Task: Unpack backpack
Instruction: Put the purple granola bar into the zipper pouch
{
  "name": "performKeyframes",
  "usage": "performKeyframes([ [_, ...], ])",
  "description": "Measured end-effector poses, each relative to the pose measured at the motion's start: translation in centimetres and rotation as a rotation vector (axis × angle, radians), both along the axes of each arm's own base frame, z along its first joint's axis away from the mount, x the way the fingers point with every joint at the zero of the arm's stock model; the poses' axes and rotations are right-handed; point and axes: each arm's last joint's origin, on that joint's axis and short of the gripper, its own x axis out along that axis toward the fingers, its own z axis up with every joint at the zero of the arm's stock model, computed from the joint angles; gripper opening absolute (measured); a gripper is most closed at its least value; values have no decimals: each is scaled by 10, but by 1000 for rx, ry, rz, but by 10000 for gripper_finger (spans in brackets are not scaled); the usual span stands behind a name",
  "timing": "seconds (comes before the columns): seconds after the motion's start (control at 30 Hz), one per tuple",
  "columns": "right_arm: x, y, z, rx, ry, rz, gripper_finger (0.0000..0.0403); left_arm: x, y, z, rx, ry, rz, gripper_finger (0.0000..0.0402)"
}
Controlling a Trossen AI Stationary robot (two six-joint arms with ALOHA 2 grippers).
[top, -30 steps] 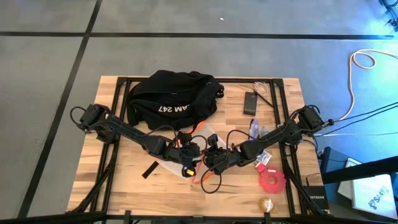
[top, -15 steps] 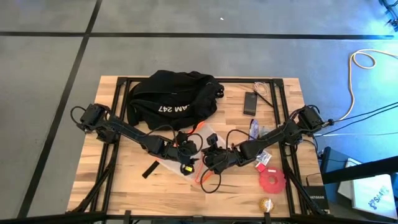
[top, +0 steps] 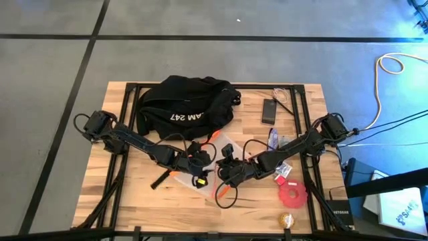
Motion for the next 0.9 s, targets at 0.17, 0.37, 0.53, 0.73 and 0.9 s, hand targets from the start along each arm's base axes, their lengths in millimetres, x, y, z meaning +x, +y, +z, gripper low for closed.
performKeyframes([
  [0.17, 0, 0, 0, 4, 7, 6, 0, -7, 0, 8, 39, 6, 28, 177],
  [0.37, 0, 0, -1, 13, 10, 12, 0, -3, -14, 17, 31, -92, -84, 189],
  [0.53, 0, 1, -1, 23, 15, 23, 0, -3, -15, 18, 12, -100, -93, 242],
  [0.73, 0, 1, -1, 24, 14, 22, 0, -1, -12, 17, -62, -94, -90, 314],
  [0.9, 0, 1, -1, 24, 14, 22, 0, 2, -11, 19, -98, -121, -108, 350],
])
